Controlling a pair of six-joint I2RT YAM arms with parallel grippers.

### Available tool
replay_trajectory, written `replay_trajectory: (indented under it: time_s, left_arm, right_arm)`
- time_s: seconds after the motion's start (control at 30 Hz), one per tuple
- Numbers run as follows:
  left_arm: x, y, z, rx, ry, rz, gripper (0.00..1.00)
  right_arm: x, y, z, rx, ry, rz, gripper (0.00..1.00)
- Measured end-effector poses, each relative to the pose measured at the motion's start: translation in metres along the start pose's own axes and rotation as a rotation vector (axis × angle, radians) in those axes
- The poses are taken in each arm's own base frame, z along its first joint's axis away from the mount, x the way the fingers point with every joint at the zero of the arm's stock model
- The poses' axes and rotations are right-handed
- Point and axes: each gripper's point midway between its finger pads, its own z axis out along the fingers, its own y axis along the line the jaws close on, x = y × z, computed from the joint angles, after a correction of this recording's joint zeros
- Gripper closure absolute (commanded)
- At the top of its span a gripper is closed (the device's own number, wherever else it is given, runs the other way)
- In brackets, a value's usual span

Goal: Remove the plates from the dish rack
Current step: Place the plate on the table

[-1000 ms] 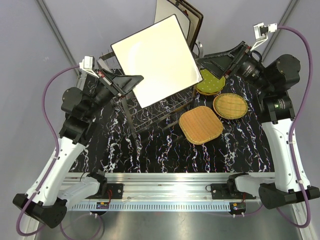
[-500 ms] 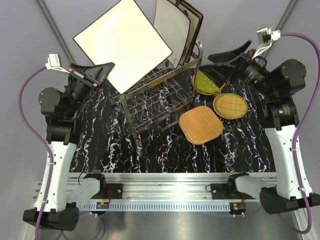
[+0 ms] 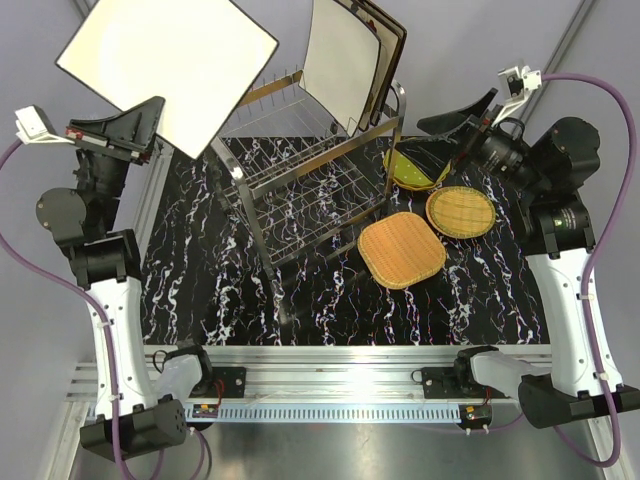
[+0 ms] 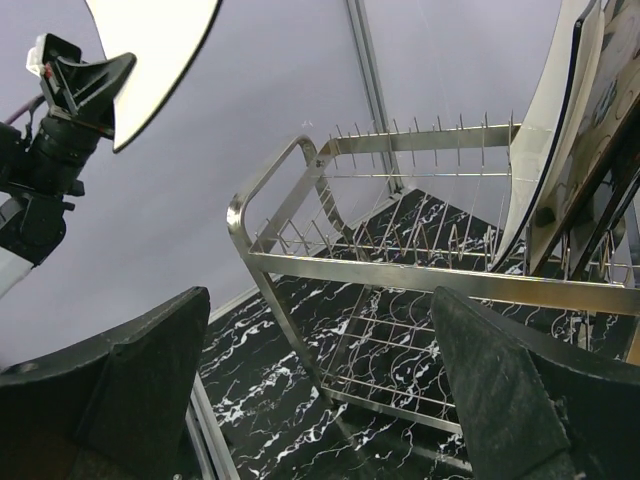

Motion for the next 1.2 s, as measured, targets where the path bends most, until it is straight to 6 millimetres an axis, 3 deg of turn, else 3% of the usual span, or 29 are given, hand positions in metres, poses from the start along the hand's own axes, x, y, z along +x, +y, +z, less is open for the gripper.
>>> replay_trajectory:
  time_s: [0.2,0.33,0.77,1.2]
  left_arm:
    - [-0.027,0.003,-0.004,0.006,-0.100,0.025,1.00]
    - [-0.037,0.016,-0.007,-0.015,-0.143,0.034,1.00]
    - [-0.079,0.110,-0.047,-0.277,-0.411,0.009,1.00]
    - [-0.068,0.190,-0.100,-0.485,-0.511,0.021,1.00]
  right_arm:
    - [0.010,-0.010,-0.001,0.021,0.024,-0.007,0.00]
    - [0.014,-0.016,-0.002,0.035,0.035,-0.006,0.00]
    - [0.025,-0.037,-0.004,0.058,0.068,-0.005,0.00]
    - [0.046,-0.040,-0.006,0.000,0.128,-0.014,0.00]
